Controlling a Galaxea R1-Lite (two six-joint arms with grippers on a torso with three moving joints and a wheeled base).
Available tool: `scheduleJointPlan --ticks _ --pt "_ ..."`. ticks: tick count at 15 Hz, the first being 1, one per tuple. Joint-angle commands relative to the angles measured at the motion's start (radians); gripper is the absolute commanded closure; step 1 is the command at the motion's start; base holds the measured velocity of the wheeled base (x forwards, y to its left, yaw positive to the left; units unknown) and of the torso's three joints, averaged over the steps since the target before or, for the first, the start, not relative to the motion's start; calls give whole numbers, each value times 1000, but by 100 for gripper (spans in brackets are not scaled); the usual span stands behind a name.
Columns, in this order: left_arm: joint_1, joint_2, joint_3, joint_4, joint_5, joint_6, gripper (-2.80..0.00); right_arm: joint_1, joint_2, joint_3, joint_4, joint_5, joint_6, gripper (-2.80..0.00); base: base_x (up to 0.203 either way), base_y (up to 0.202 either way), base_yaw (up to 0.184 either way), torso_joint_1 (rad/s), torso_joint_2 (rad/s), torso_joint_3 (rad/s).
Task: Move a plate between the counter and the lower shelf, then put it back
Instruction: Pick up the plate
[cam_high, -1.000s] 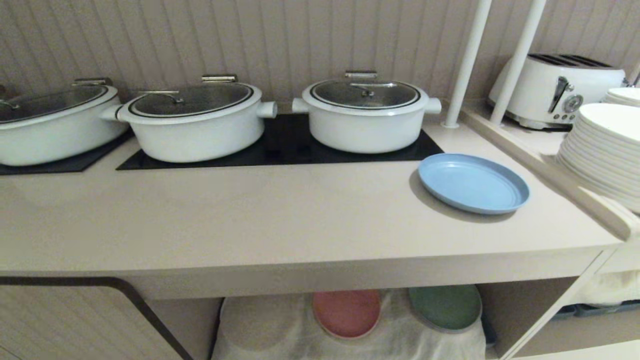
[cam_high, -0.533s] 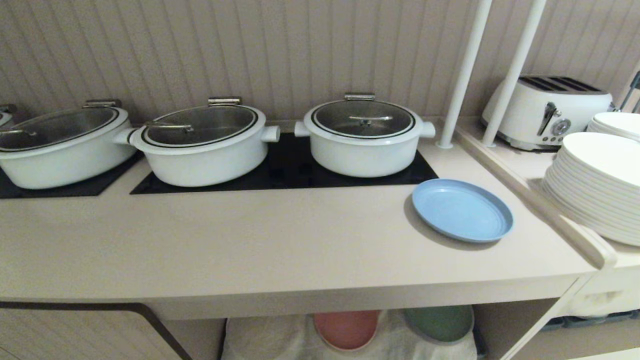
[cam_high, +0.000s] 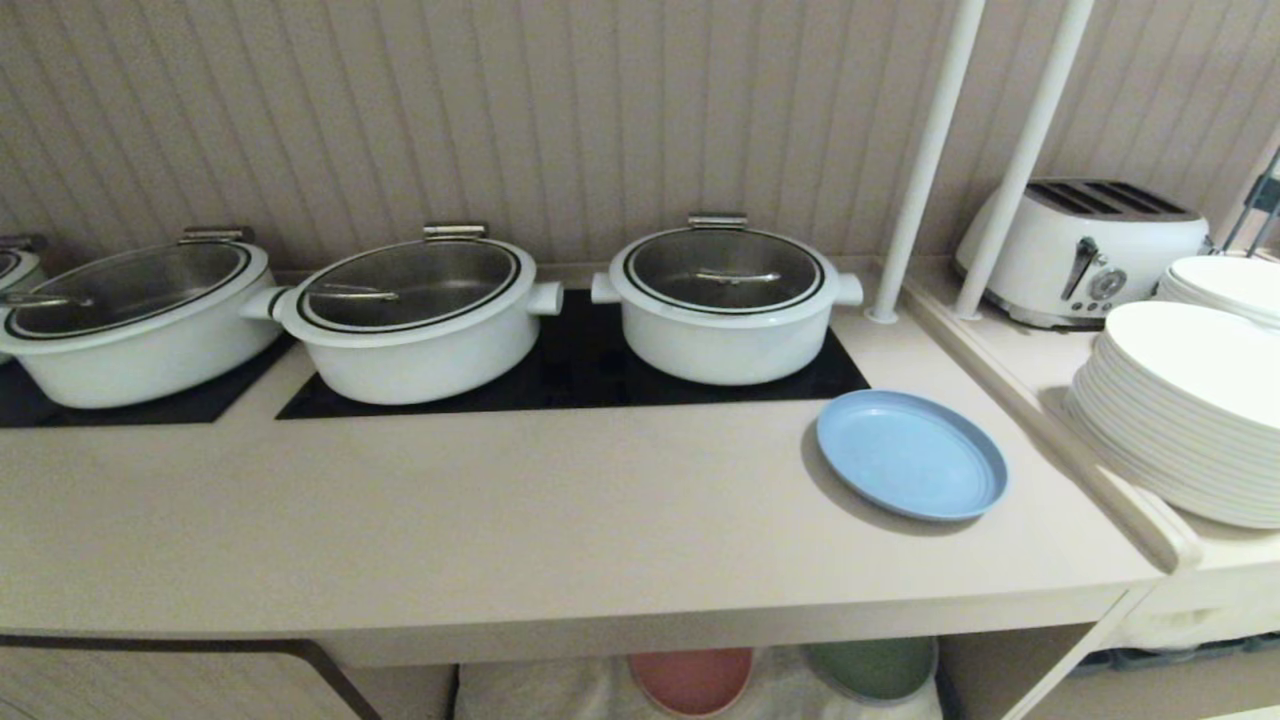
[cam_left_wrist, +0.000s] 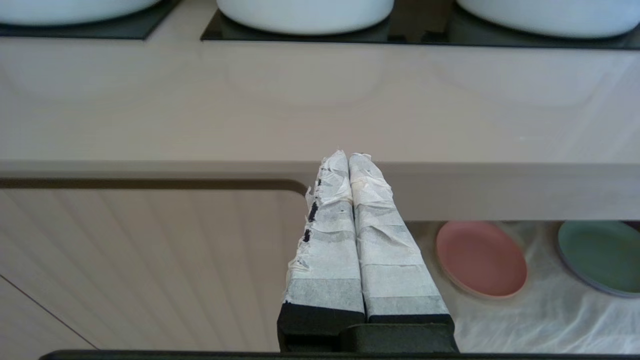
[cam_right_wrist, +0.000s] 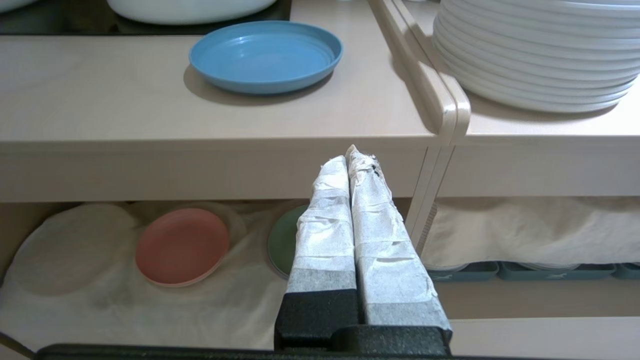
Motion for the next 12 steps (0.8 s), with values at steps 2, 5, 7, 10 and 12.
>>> scheduleJointPlan --ticks 2,5,7,10,12 --pt "0 0 0 -1 0 -1 0 1 0 0 -1 1 1 0 0 0 0 166 -330 -167" --pt "0 0 0 -1 0 -1 0 1 0 0 0 1 0 0 0 0 0 153 -317 -170" --pt "0 0 0 -1 0 -1 0 1 0 0 0 1 0 0 0 0 0 154 -324 -167" --pt "0 0 0 -1 0 -1 0 1 0 0 0 1 0 0 0 0 0 155 -321 -165" --pt "0 0 0 -1 0 -1 0 1 0 0 0 1 -2 0 0 0 0 151 -299 -147"
